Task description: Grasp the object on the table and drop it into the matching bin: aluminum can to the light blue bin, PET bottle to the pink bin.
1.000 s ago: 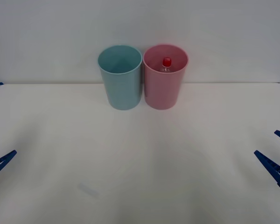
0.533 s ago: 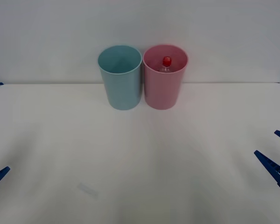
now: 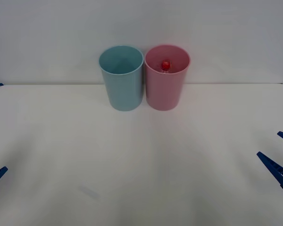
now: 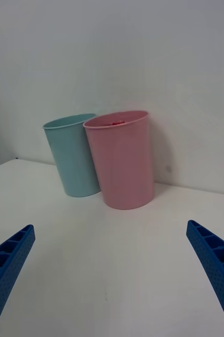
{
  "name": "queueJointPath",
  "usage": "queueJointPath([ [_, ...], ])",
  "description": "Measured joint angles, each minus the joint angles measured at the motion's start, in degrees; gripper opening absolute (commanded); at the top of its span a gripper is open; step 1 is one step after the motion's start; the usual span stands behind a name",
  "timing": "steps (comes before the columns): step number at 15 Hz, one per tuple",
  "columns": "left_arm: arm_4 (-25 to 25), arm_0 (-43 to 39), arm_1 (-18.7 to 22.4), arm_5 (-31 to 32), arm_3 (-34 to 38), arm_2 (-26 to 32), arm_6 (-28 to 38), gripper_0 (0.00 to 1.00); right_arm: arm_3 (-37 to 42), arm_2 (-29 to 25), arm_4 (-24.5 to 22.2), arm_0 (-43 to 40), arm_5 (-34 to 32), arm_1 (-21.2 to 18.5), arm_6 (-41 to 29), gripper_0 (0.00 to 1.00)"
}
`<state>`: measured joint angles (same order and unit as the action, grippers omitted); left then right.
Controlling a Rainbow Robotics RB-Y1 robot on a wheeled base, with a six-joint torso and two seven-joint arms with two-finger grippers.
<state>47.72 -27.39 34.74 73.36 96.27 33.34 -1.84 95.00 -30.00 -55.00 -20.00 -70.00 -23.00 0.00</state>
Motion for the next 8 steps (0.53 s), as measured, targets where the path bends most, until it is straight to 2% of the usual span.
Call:
queueJointPath([
  [4, 0.02, 2.03, -0.17, -0.19, -2.56, -1.57, 6.98, 1.0, 0.0, 0.0, 0.0, 0.0, 0.0, 0.0, 0.0, 1.0],
  [8, 0.15, 2.51, -0.2, -0.21, -3.37, -2.4, 7.11, 1.0, 0.0, 0.0, 0.0, 0.0, 0.0, 0.0, 0.0, 1.0],
])
